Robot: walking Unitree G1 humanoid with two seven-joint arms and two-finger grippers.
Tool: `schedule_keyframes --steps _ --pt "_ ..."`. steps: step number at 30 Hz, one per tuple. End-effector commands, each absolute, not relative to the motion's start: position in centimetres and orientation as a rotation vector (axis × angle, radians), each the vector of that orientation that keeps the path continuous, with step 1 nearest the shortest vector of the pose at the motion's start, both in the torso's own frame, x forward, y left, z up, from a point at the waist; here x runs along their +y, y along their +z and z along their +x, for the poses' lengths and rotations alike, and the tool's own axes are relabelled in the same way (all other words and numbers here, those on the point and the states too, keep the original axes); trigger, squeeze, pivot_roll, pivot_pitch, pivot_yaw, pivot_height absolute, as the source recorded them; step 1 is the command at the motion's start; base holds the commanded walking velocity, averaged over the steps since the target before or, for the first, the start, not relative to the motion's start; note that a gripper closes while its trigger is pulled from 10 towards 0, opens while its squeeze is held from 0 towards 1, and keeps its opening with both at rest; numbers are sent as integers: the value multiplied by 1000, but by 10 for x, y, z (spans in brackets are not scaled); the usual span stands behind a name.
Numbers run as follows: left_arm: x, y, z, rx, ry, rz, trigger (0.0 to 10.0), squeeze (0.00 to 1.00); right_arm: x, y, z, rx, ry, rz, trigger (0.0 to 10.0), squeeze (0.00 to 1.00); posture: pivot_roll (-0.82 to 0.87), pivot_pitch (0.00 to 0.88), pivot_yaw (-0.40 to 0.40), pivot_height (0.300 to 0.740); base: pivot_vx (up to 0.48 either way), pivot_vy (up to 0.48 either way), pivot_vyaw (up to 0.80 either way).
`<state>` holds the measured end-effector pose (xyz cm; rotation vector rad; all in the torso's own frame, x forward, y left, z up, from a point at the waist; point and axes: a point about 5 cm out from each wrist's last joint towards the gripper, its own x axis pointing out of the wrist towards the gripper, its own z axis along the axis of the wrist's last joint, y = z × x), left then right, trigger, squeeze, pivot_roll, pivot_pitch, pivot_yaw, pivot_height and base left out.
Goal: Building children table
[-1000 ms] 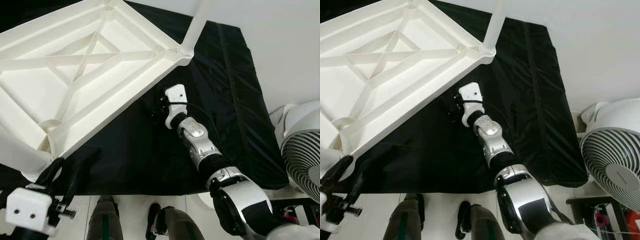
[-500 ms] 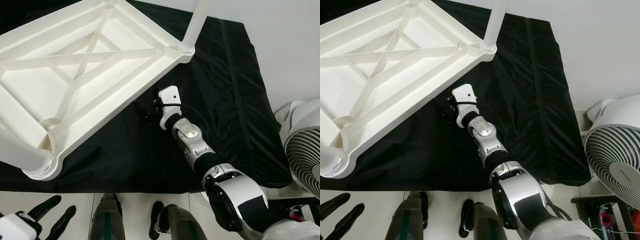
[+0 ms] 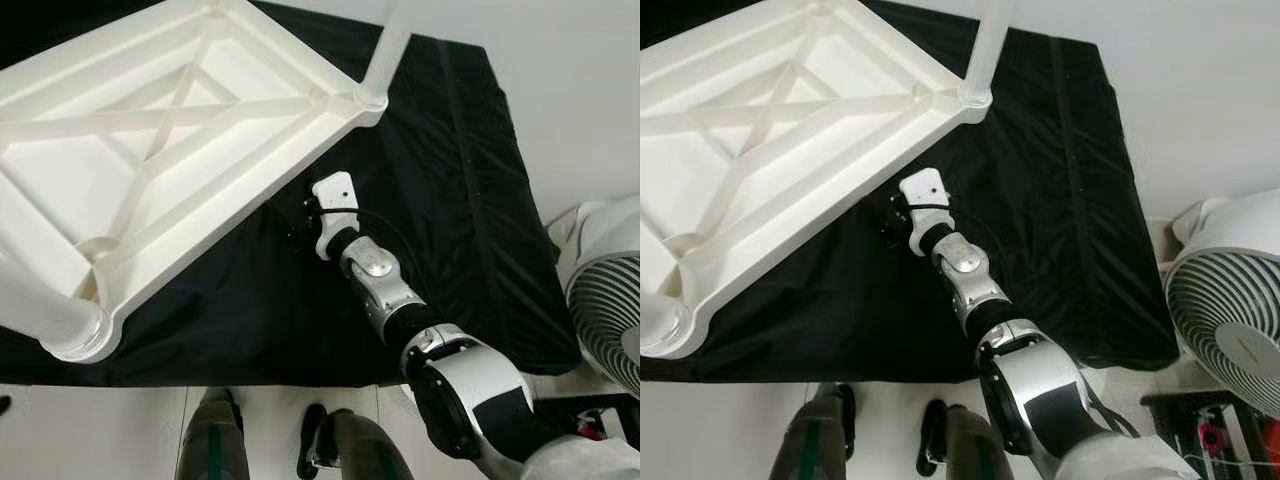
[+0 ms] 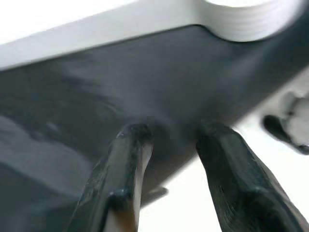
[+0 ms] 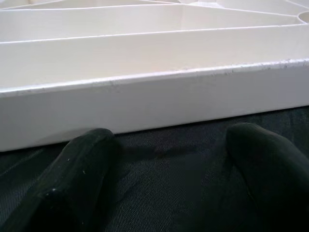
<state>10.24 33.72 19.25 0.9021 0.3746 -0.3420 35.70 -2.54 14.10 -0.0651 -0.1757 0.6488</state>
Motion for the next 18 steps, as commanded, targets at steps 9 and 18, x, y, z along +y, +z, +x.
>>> schedule_keyframes --steps 9,18 --pt "323 206 147 27 14 823 10000 0 -35 130 356 -147 611 -59 10000 0 419 151 -104 740 0 0 0" --pt "270 177 158 -34 -199 487 10000 0 -45 127 356 -140 577 -57 10000 0 383 154 -104 740 0 0 0"
